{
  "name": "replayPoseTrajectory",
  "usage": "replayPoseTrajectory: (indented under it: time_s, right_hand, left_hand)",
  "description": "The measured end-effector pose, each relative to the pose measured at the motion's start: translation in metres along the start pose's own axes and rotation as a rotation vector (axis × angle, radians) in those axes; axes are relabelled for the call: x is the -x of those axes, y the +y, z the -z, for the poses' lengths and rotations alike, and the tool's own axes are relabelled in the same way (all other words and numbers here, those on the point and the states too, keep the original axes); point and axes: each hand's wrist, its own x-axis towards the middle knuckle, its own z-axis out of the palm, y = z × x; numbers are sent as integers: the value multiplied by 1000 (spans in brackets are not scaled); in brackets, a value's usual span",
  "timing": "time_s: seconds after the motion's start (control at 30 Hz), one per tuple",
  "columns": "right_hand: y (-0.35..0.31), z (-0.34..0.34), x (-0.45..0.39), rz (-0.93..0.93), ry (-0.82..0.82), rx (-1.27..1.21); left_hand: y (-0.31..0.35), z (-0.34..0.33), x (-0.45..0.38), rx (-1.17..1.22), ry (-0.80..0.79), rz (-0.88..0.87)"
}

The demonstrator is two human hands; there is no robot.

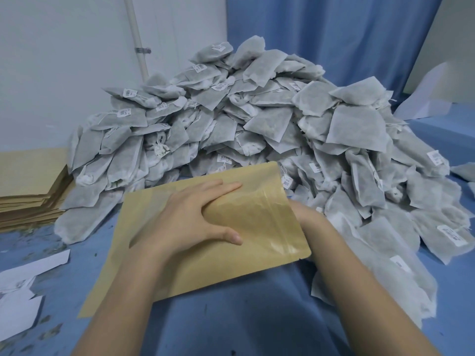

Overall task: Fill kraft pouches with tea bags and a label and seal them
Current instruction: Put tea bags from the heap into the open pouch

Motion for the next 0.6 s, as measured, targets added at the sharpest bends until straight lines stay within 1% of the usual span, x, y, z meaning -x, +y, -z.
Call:
replayPoseTrajectory:
  time_s: [0.03,0.1,0.13,0.2,0.27,0.3,0.37,0.43,0.47,0.53,0.6]
  right_hand:
    - [-1,0,-2,44,37,104]
    - [-5,0,0,52,2,278]
    - [-4,7,1,42,2,416]
    - [-2,22,3,37,103,634]
    - [-1,35,4,-23,150,766]
    - [1,39,3,-73,143,840]
    - [10,37,-1,-181,57,894]
    - [23,27,-6,-213,8,919]
    - [30,21,-10,-210,28,978]
    - [43,15,-17,-192,148,1093]
    - [48,12,-20,-153,249,1082]
  left_hand:
    - [0,-1,-1,-20,-4,5]
    - [-3,-3,-2,-84,-5,23]
    - [-4,-3,-2,-122,2,35]
    - [-8,-4,-2,-188,28,55]
    - [-11,-4,-2,-201,61,66]
    - [-12,-3,-2,-193,72,71]
    - [-14,-3,-2,-175,84,83]
    - [-15,-2,-2,-151,86,92]
    - [-15,-2,-1,-138,83,97]
    - [-16,-1,-1,-122,78,103]
    - [-17,-1,-1,-114,75,111]
